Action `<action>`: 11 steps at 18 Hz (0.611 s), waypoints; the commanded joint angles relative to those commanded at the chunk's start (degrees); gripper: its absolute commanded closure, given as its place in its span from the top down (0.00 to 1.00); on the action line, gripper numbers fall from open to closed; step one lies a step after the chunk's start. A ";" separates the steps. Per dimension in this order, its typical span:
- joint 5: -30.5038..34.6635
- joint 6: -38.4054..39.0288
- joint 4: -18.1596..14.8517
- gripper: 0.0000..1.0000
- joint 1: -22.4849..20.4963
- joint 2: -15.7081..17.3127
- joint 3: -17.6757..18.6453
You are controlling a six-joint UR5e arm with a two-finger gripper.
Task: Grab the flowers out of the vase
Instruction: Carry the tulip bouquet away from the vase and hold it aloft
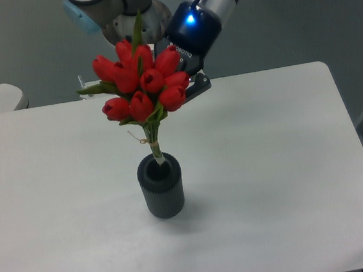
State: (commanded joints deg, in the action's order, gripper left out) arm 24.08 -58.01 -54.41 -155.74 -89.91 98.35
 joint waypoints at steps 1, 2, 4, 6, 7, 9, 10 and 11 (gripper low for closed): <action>0.09 -0.26 0.00 0.31 -0.61 -0.35 -0.44; 0.09 -0.44 0.00 0.31 -1.58 -0.96 -0.88; 0.35 -0.62 0.18 0.31 -2.55 -4.29 -2.80; 0.70 -0.79 0.44 0.31 -3.34 -8.07 -5.18; 0.79 -0.88 0.44 0.31 -4.13 -10.09 -6.76; 0.79 -1.32 0.53 0.31 -4.75 -13.87 -9.75; 0.97 -1.41 0.62 0.31 -4.92 -15.45 -10.89; 1.05 -1.41 0.62 0.31 -5.36 -16.86 -12.12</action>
State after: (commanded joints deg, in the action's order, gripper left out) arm 25.14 -59.41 -53.79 -161.10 -106.77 86.23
